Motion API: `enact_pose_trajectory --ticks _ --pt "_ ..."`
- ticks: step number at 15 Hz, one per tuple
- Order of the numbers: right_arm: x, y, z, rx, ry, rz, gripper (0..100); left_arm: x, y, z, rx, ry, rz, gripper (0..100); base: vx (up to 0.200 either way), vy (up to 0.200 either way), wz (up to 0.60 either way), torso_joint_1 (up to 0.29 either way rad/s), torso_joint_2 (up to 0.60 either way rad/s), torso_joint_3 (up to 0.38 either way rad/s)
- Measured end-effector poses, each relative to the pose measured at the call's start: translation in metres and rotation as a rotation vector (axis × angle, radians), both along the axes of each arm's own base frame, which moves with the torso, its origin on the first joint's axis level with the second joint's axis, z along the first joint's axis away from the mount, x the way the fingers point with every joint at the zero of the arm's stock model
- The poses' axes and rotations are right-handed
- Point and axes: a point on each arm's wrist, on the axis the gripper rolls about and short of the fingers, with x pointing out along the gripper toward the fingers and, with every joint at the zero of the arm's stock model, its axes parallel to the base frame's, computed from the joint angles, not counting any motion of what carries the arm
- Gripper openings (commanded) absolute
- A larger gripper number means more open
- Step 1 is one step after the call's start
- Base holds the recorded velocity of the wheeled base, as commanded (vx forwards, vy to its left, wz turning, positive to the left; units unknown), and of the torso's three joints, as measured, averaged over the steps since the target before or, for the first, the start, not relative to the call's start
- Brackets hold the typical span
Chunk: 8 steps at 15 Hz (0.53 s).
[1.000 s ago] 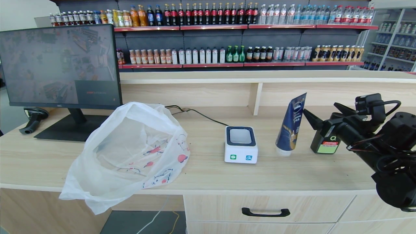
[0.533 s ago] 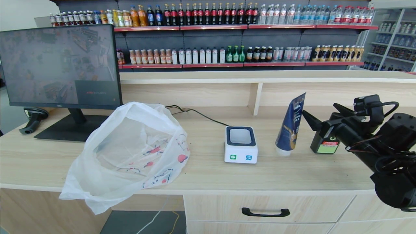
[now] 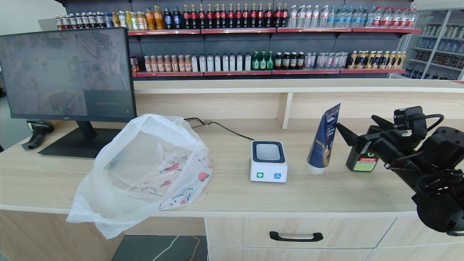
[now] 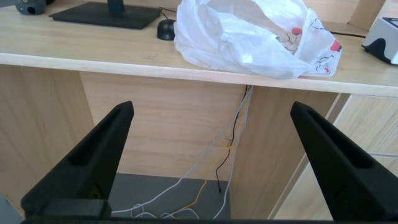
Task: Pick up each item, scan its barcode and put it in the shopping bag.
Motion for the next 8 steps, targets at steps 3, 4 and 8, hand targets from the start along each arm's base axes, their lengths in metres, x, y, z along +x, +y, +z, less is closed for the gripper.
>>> enact_pose_trajectory --ticks 3,4,8 --pt "0.0 0.009 -0.002 0.017 0.01 0.03 100 0.0 0.0 0.0 0.0 0.0 0.0 100 0.0 0.0 0.0 0.0 0.0 0.0" --pt "0.0 0.011 -0.003 0.018 0.013 0.036 100 0.0 0.0 0.0 0.0 0.0 0.0 100 0.0 0.0 0.0 0.0 0.0 0.0" --pt "0.001 0.01 -0.004 0.018 0.018 0.036 100 0.0 0.0 0.0 0.0 0.0 0.0 100 0.0 0.0 0.0 0.0 0.0 0.0"
